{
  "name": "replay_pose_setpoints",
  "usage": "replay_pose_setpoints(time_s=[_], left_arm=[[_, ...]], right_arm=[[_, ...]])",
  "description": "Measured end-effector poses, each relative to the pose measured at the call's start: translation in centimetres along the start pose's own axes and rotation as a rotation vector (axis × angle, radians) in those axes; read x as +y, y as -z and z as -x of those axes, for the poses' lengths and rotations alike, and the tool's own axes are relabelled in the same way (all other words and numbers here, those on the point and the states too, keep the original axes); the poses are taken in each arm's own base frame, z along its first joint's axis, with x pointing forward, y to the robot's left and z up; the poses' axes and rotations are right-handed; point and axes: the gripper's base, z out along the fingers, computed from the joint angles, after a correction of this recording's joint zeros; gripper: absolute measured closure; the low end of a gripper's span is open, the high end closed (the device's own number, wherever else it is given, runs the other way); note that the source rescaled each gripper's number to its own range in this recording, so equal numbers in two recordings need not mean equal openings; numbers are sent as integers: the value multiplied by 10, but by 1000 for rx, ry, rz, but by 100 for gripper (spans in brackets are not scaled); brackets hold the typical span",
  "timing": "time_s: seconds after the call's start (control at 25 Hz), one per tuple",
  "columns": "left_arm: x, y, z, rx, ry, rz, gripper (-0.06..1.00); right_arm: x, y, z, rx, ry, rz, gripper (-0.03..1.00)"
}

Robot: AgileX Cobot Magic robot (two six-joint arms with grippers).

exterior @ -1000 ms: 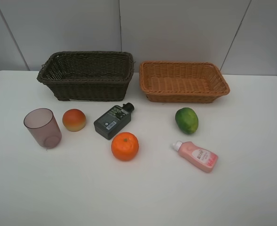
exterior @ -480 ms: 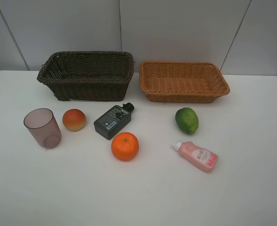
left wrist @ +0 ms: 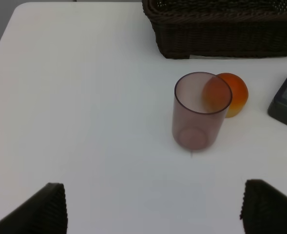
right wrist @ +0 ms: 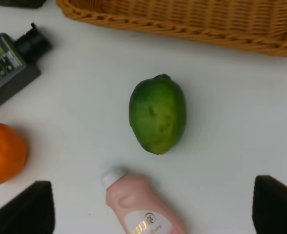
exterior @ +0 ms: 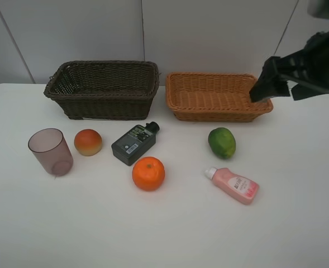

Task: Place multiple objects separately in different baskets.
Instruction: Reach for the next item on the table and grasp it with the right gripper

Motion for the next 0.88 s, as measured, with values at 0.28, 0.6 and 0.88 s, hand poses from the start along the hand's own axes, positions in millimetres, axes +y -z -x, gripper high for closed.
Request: replay_pose_setpoints(time_s=[0.28, 0.6, 0.88], left_arm=[[0, 0, 0, 0, 0, 0, 2], [0, 0, 0, 0, 0, 0, 2], [0, 0, 0, 0, 0, 0, 2]], right_arm=[[22, -65, 26, 191, 31, -34, 22], [23, -116, 24, 300, 44, -59, 22], [22, -145, 21, 318, 73, -79, 22]])
